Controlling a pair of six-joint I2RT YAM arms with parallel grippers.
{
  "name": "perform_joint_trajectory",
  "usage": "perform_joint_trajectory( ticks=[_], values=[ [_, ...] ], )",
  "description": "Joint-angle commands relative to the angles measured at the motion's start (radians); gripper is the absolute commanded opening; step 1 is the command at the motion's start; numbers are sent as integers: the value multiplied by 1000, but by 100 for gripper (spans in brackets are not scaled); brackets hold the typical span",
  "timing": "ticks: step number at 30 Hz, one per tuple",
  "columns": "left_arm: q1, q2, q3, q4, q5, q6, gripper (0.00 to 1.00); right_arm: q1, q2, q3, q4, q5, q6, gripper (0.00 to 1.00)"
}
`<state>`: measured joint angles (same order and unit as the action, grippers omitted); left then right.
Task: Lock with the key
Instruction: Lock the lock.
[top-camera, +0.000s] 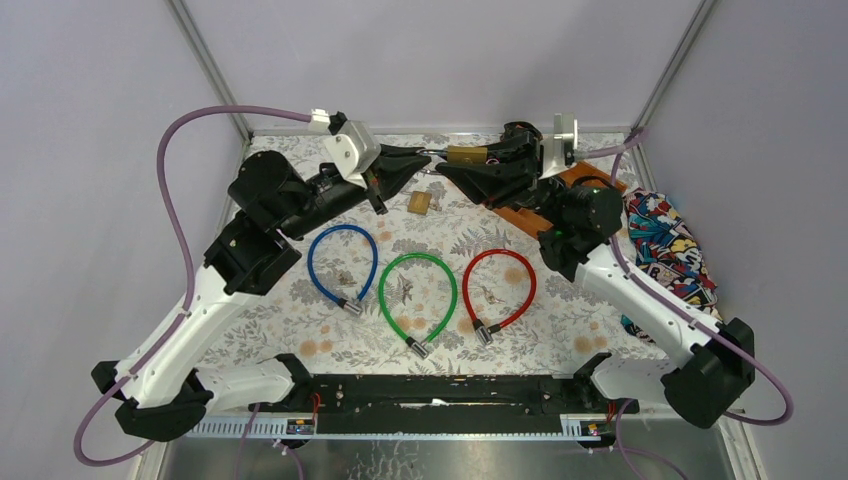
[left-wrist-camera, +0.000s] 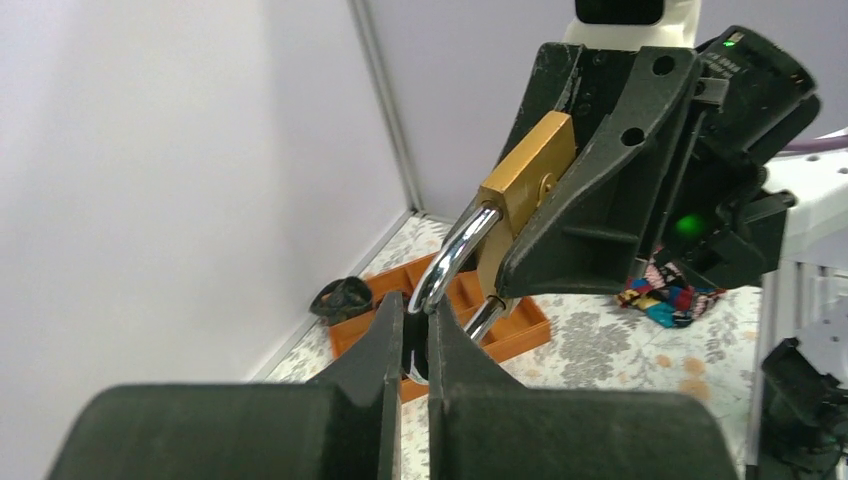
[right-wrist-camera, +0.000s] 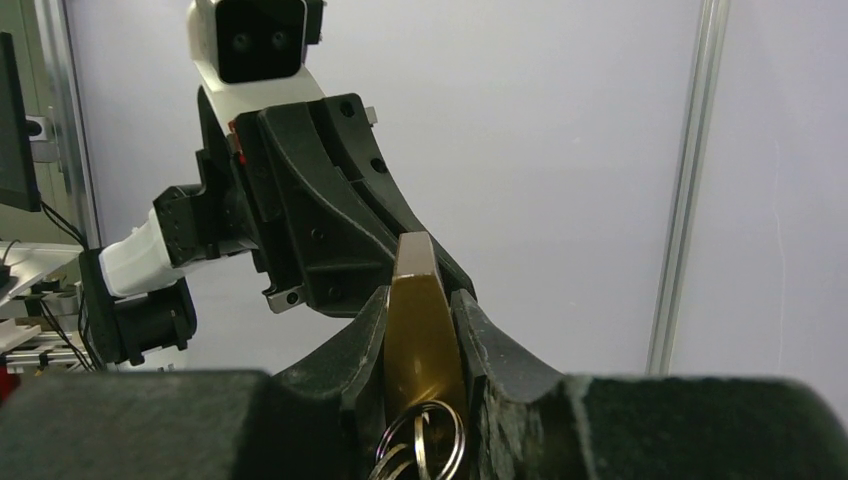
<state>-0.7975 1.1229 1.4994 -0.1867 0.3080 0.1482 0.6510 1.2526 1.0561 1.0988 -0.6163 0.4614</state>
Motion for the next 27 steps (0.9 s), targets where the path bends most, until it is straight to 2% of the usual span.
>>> perform_joint_trajectory(
  ticks=[1, 18, 23, 27],
  values=[
    [-178, 141, -33, -40, 347, 15, 0, 58, 215, 2, -446, -72, -15, 0],
    [-306, 152, -204, 80, 448, -203, 0, 62, 277, 162, -282, -94, 149, 0],
    [-320, 161, -172, 37, 441, -158, 0, 66, 286, 230, -410, -96, 95, 0],
    [-319, 192, -71, -57, 417, -55, 0, 66, 312, 206, -380, -102, 116, 0]
  ],
)
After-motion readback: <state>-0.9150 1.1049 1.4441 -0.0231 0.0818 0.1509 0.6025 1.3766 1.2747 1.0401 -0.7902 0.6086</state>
